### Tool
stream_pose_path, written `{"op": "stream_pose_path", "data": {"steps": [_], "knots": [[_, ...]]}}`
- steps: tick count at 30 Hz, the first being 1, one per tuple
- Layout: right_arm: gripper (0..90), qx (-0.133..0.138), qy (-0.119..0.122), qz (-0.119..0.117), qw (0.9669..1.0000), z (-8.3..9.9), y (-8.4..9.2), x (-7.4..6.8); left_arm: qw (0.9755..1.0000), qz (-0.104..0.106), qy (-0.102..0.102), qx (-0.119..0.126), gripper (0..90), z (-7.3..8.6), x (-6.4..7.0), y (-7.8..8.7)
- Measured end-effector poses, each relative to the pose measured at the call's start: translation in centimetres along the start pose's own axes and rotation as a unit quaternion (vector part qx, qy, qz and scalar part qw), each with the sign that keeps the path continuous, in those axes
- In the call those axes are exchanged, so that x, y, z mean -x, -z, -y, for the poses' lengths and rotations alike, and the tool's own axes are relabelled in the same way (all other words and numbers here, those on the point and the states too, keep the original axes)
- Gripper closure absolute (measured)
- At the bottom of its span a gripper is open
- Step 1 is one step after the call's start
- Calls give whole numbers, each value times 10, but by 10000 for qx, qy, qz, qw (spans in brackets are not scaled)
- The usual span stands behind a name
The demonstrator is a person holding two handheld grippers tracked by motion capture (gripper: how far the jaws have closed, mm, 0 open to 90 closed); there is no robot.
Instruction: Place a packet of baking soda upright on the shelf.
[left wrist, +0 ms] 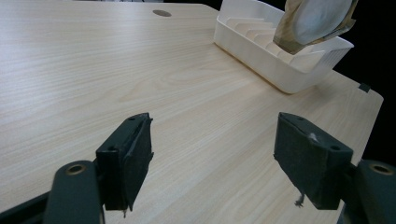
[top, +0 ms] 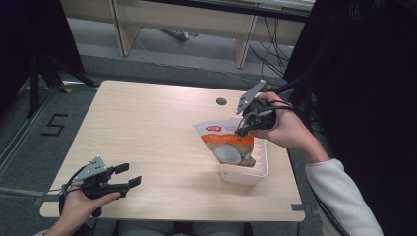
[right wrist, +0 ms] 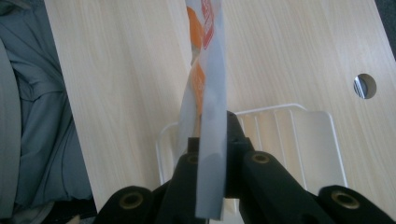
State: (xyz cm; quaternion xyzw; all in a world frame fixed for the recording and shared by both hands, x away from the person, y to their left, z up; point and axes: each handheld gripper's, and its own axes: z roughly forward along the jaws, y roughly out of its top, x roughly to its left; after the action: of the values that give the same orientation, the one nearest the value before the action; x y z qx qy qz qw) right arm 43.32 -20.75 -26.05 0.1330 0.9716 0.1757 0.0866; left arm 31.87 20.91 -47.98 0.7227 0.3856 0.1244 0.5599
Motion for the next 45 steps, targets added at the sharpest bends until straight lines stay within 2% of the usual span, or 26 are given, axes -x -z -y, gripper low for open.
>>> {"op": "stream_pose_path", "data": {"steps": [1, 3, 4, 5, 6, 7, 10, 12, 14, 15, 16, 17, 18, 19, 21, 24, 25, 27, 28, 29, 34, 37, 40, 41, 43, 45], "knots": [[900, -40, 184, -98, 9998, 0, -1, 3, 10000, 1, -4, -2, 269, 0, 0, 0], [900, -85, -25, -53, 9999, 2, 0, 0, 10000, -9, 0, -24, 270, 0, 0, 0], [900, -93, 117, -86, 9999, 2, 0, 1, 10000, -18, 10, -22, 269, 0, 0, 0], [900, -93, -42, -82, 9999, 4, 2, 0, 10000, -8, -6, -18, 269, 0, 0, 0], [900, -87, 62, -79, 9999, 4, 3, 1, 10000, -12, -10, -19, 269, 0, 0, 0], [900, -40, -45, -1, 10000, 6, 4, 0, 10000, -22, -9, -21, 270, 0, 0, 0], [900, 14, 16, 37, 10000, 7, 7, 1, 10000, -24, 2, -12, 269, 0, 0, -1], [900, -22, -41, 1, 10000, 8, 7, 0, 10000, -22, -17, -14, 270, 0, 0, 0], [900, -42, -18, 44, 10000, 8, 7, -1, 10000, -21, 62, 24, 269, 0, 1, -1], [900, -110, -46, -91, 9999, 8, 7, -1, 10000, -20, 72, 24, 270, 0, 1, -1], [900, -73, -47, 29, 10000, 9, 7, -3, 10000, -46, 77, 1, 270, 0, 1, -1], [900, -73, -47, 29, 10000, 9, 7, -3, 10000, -46, 77, 1, 270, 0, 1, -1], [900, -48, 105, -20, 9999, 10, 7, 0, 9999, -67, 80, -10, 269, 0, 1, 0], [900, -101, -82, -27, 9999, 10, 7, -2, 10000, -20, 73, 28, 270, 0, 1, -1], [900, -150, -40, -131, 9998, 10, 8, -1, 10000, -19, 71, 24, 270, 0, 1, -1], [900, -136, -40, -139, 9998, 11, 8, -3, 10000, -19, 74, 38, 269, 0, 1, -1], [900, -132, 94, -150, 9998, 11, 8, -1, 10000, -33, 56, 25, 268, 0, 1, -1], [900, -116, 165, -193, 9996, 12, 7, 0, 10000, -45, 61, 18, 268, 0, 1, -1], [900, -127, 154, -212, 9996, 12, 7, 0, 10000, -45, 61, 18, 268, 0, 1, -1], [900, -152, -8, -200, 9997, 13, 7, -2, 10000, -21, 70, 47, 267, 0, 1, -1], [900, -154, -50, -148, 9998, 13, 11, -4, 10000, -13, 73, 41, 267, 0, 1, -1], [900, -107, 186, -262, 9994, 13, 10, -2, 10000, -19, 66, 42, 267, 0, 1, -1], [900, -220, 26, -300, 9993, 15, 7, -4, 10000, -20, 69, 58, 268, 0, 1, -1], [900, -250, -6, -241, 9994, 15, 6, -4, 9999, -22, 85, 62, 268, 0, 1, -1], [900, -271, 91, -290, 9992, 16, 4, -3, 9999, -13, 75, 67, 268, 0, 1, -1], [900, -286, 41, -304, 9991, 18, 3, -5, 10000, -47, 62, 37, 267, 0, 1, -1]]}}
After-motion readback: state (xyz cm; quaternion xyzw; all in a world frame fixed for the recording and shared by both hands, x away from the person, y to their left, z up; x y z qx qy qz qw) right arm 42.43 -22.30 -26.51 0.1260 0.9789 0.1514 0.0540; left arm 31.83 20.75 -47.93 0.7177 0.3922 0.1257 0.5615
